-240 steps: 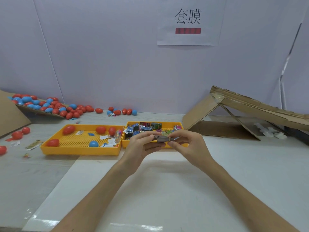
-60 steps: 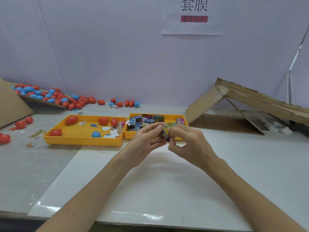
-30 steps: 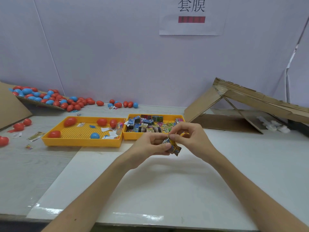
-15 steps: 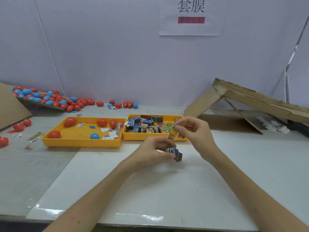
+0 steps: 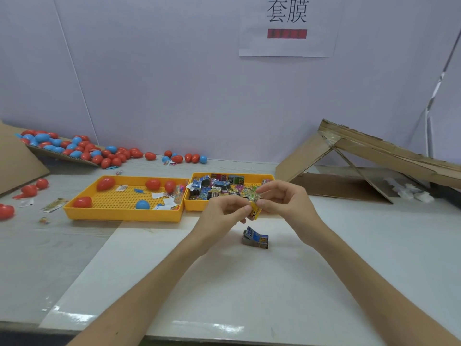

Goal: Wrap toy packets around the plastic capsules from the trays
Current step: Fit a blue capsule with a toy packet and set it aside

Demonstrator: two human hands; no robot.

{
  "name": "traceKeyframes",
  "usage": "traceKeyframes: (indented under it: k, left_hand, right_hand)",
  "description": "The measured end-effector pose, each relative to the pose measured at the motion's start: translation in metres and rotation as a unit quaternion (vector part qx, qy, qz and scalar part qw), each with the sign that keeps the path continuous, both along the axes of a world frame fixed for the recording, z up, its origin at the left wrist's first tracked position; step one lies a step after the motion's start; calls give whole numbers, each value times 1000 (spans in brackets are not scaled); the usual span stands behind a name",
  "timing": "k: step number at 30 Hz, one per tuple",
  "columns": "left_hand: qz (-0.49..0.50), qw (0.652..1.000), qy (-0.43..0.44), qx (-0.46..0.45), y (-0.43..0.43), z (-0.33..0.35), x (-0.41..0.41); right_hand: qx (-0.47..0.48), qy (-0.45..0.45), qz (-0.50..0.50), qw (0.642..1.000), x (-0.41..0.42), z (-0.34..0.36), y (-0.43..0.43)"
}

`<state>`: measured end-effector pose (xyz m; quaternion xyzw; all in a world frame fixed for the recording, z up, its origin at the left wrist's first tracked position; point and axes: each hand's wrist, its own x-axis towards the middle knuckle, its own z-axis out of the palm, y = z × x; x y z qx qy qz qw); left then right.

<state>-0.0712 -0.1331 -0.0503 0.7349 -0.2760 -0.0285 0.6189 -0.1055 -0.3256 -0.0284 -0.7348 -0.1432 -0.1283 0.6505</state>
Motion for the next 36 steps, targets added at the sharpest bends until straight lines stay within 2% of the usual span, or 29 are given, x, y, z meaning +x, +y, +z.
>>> traceKeyframes:
  k: [15, 27, 31, 36]
  left_hand:
    - [20, 998, 42, -47, 2, 2, 3]
    - [0, 990, 94, -109, 2, 6, -1]
    - [22, 993, 71, -91, 3, 4, 1]
    - [48, 998, 9, -44, 1, 1, 3]
  right_hand:
    - [-63, 66, -29, 995, -1, 0, 5]
    - [12, 89, 23, 996, 0, -2, 2]
    - [54, 109, 47, 992, 1, -2, 2]
    - [76, 108, 24, 991, 2, -2, 2]
